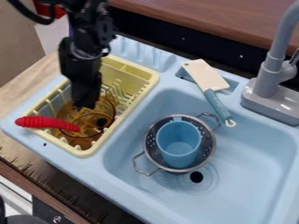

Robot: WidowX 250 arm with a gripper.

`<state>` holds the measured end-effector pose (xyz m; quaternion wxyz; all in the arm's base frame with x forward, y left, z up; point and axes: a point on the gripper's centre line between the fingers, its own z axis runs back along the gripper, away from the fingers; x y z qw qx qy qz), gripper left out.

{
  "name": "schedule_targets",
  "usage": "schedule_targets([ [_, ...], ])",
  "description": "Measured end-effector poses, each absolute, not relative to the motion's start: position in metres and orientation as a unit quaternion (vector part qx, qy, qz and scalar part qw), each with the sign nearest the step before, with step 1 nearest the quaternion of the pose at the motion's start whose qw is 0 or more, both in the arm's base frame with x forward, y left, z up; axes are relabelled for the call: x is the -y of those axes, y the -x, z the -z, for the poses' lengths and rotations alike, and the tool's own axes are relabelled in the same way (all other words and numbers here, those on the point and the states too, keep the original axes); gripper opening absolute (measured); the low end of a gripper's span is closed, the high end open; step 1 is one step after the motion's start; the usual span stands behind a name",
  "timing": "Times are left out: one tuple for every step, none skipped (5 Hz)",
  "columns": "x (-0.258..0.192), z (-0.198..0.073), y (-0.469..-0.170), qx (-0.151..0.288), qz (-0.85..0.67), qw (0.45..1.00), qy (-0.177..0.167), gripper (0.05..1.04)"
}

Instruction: Move pot to right side of the sink

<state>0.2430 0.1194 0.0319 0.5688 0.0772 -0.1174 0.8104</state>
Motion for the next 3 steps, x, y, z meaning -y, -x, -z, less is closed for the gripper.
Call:
schedule_targets([
  [-0.121, -0.032, -0.244, 0.114, -0.805, 0.575, -0.088, 0.08],
  [-0.123, -0.037, -0.244, 0.092, -0.794, 0.592, -0.099, 0.056],
  [-0.127, -0.043, -0.244, 0.077, -0.792, 0.597, -0.104, 0.056],
])
